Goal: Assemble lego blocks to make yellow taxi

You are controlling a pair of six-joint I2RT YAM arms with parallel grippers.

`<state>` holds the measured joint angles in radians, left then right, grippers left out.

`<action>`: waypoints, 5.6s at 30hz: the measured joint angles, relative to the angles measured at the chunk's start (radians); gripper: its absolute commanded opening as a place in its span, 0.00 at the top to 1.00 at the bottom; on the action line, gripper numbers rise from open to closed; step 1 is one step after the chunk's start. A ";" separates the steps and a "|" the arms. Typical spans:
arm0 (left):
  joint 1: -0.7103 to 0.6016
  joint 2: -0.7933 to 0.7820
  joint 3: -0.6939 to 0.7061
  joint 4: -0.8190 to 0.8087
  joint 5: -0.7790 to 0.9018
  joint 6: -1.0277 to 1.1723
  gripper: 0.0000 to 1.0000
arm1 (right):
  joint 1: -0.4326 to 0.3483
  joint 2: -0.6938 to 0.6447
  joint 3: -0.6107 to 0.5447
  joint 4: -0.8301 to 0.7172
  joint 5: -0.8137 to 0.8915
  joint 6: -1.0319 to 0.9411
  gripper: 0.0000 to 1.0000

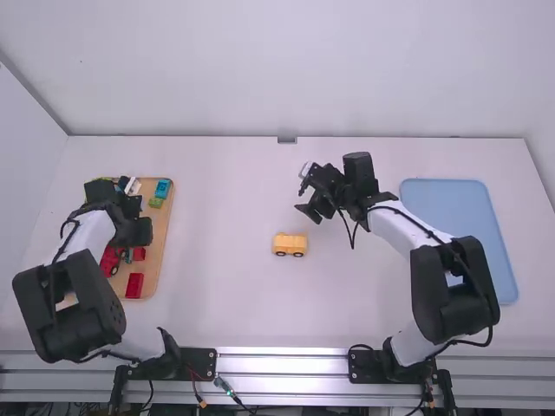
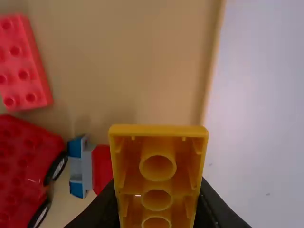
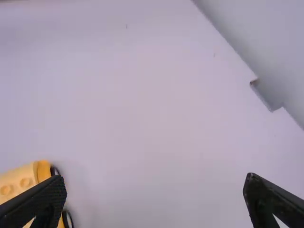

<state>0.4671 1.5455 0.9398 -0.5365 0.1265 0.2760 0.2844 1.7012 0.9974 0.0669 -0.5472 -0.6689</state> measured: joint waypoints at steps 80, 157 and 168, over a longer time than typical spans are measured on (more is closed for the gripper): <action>-0.615 0.141 0.000 0.722 1.102 0.229 0.52 | 0.011 0.246 0.000 0.875 -0.896 0.765 0.71; -0.620 0.141 0.000 0.728 0.559 0.214 0.01 | 0.138 0.357 0.329 -0.938 0.570 -0.360 0.35; -0.620 0.141 0.000 0.721 0.552 0.214 0.01 | 0.138 0.357 0.341 -0.942 0.570 -0.374 0.01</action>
<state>-0.1524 1.6867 0.9398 0.1844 0.6785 0.4900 0.4225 2.0586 1.3380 -0.8749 0.0223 -1.0428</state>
